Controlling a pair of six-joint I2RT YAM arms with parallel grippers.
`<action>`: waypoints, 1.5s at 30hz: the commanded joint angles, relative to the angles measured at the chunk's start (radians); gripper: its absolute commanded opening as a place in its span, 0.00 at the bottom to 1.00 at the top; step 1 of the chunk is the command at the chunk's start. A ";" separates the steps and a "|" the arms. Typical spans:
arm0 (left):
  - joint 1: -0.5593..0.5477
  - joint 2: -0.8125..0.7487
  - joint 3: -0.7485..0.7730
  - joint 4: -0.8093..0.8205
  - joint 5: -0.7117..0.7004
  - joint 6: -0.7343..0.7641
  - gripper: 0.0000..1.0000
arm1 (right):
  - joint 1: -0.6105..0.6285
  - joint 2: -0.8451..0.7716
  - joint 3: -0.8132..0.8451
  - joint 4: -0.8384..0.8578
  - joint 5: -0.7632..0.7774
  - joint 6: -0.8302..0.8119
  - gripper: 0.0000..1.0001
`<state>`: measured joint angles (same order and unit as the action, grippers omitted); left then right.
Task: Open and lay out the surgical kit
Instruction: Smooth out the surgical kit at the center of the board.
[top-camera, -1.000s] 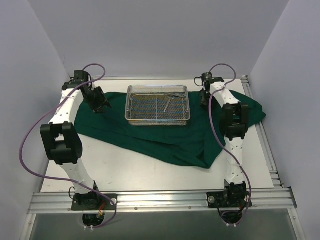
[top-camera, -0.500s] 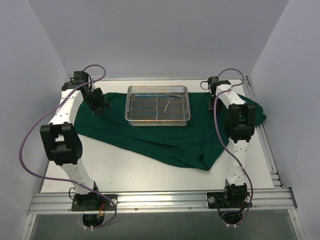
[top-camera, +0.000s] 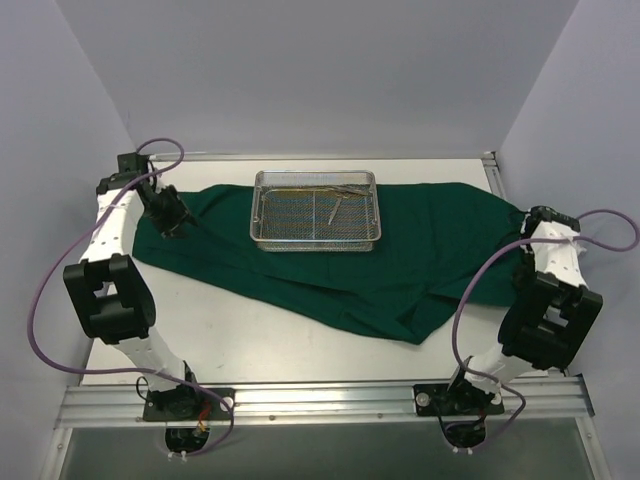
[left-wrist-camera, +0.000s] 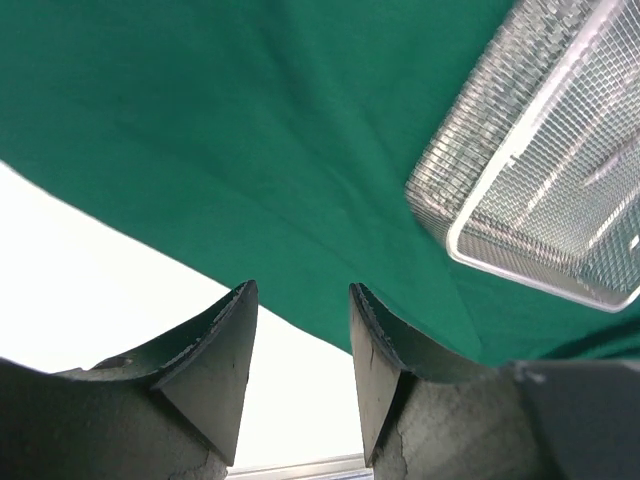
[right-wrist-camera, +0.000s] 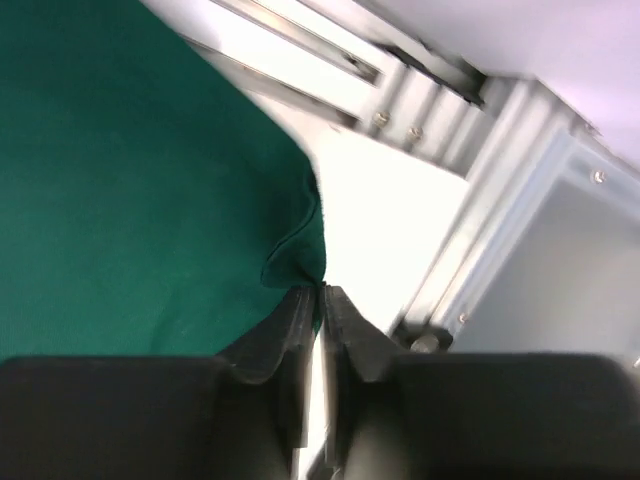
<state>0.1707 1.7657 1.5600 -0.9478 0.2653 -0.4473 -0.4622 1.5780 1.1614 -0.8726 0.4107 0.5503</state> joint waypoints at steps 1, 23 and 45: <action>0.036 -0.038 -0.012 0.018 0.005 0.021 0.50 | -0.006 -0.084 0.007 -0.071 0.030 0.028 0.19; 0.047 0.181 0.114 -0.069 -0.080 -0.013 0.59 | 0.456 0.169 0.390 0.139 -0.498 -0.095 0.63; 0.066 0.397 0.135 0.018 -0.136 -0.087 0.52 | 0.468 0.068 0.242 0.204 -0.555 -0.158 0.63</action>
<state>0.2276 2.1521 1.6466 -0.9249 0.1616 -0.5167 0.0181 1.6531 1.3983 -0.6544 -0.1337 0.4099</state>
